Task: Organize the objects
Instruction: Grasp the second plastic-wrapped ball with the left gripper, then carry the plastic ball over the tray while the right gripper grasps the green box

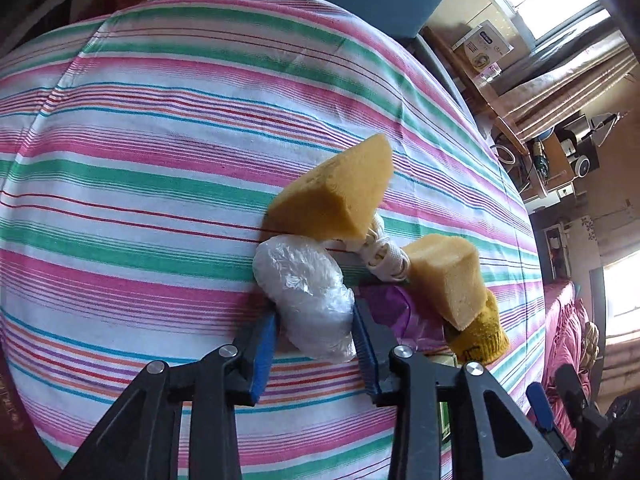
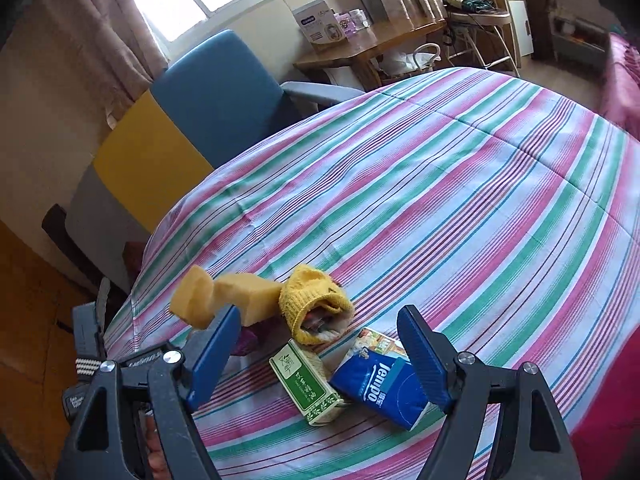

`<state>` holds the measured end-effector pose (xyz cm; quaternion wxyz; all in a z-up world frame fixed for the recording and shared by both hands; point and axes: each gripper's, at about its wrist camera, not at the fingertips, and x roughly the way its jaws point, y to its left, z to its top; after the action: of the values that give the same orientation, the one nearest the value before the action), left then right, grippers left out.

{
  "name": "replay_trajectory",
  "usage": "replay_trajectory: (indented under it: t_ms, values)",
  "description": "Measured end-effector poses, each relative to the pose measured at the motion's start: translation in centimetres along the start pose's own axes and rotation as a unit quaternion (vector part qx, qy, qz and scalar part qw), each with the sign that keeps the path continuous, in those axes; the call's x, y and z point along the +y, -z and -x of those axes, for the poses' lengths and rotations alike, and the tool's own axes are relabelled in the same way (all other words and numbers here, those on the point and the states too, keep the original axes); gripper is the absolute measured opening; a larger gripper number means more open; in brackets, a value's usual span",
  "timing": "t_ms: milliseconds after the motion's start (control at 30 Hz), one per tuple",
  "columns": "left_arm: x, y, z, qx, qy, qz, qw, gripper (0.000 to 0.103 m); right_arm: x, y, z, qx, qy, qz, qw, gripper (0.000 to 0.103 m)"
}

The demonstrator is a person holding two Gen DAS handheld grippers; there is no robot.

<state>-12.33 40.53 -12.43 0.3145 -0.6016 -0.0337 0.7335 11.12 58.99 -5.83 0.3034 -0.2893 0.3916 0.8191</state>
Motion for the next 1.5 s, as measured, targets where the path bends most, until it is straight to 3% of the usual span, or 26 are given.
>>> replay_trajectory:
  t_ms: [100, 300, 533, 700, 767, 867, 1133, 1500]
  values:
    - [0.5, 0.9, 2.5, -0.021, -0.007, -0.027, 0.9994, 0.036, 0.2, 0.0, -0.5, 0.014, -0.005, 0.011, 1.0, 0.079]
    - [2.1, 3.9, 8.2, -0.052, -0.016, -0.081, 0.9952, 0.036, 3.5, 1.7, -2.9, 0.072, 0.006, 0.11, 0.991, 0.067]
    - [4.3, 7.0, 12.6, -0.065, -0.008, -0.1, 0.9929, 0.036, 5.7, 4.1, -5.5, 0.115, 0.057, 0.21, 0.969, 0.063]
    - [7.7, 8.2, 16.0, -0.078, -0.012, -0.101, 0.9917, 0.036, 7.0, 5.5, -7.3, 0.126, 0.105, 0.282, 0.945, 0.062]
    - [9.9, 8.6, 17.7, -0.084, -0.019, -0.098, 0.9915, 0.036, 7.4, 6.0, -7.7, 0.128, 0.114, 0.307, 0.936, 0.046]
    - [13.8, 8.9, 20.3, -0.092, -0.044, -0.091, 0.9907, 0.036, 7.3, 6.6, -8.4, 0.145, 0.127, 0.323, 0.927, 0.031]
    - [24.1, 7.4, 25.1, -0.104, -0.12, -0.03, 0.9868, 0.036, 7.5, 6.2, -7.3, 0.136, 0.093, 0.309, 0.937, 0.031]
    - [28.5, 3.8, 19.2, -0.046, -0.178, -0.002, 0.9829, 0.036, 8.6, 6.1, -6.6, 0.121, 0.058, 0.321, 0.938, 0.031]
